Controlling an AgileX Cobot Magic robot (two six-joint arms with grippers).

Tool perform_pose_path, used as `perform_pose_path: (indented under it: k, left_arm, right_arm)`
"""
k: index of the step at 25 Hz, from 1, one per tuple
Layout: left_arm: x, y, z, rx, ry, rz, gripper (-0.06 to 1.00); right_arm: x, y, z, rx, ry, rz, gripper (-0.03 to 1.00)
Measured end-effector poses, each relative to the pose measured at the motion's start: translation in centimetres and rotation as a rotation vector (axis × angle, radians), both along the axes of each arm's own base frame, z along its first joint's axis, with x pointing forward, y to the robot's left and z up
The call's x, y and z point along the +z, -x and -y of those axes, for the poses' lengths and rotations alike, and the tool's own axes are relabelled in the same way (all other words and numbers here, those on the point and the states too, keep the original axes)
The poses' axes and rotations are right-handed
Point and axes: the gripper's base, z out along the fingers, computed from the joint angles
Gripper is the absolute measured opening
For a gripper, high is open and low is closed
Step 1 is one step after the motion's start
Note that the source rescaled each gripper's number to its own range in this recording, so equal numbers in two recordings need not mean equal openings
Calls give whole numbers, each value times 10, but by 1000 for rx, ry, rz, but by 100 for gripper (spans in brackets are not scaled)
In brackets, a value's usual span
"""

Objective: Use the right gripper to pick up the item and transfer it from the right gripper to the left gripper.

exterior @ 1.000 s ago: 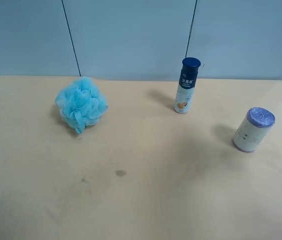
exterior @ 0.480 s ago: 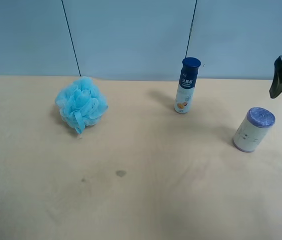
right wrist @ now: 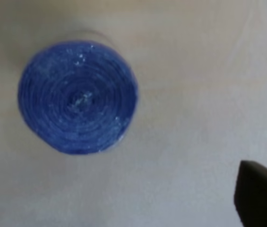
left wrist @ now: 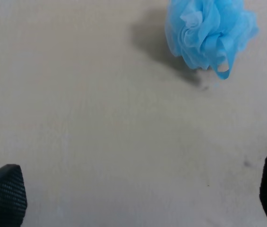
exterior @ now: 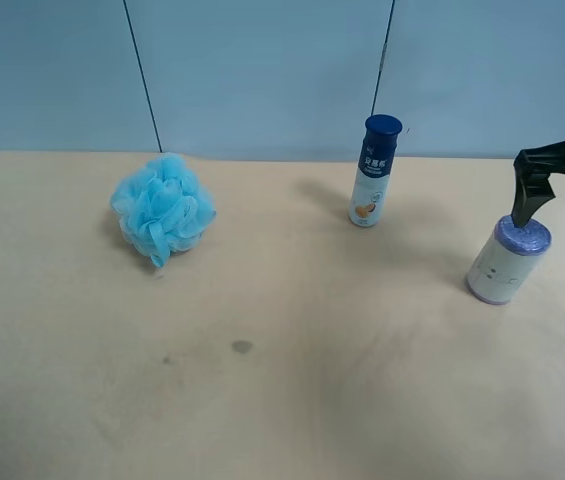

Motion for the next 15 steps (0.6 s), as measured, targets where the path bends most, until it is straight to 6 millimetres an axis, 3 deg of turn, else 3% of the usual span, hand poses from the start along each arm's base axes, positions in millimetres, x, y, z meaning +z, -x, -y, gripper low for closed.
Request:
perform_pose_path:
  k: [15]
  left_arm:
    - [0,0,0,0,0,1,100]
  right_arm:
    - [-36,-23,-1,44,-16,-33,100]
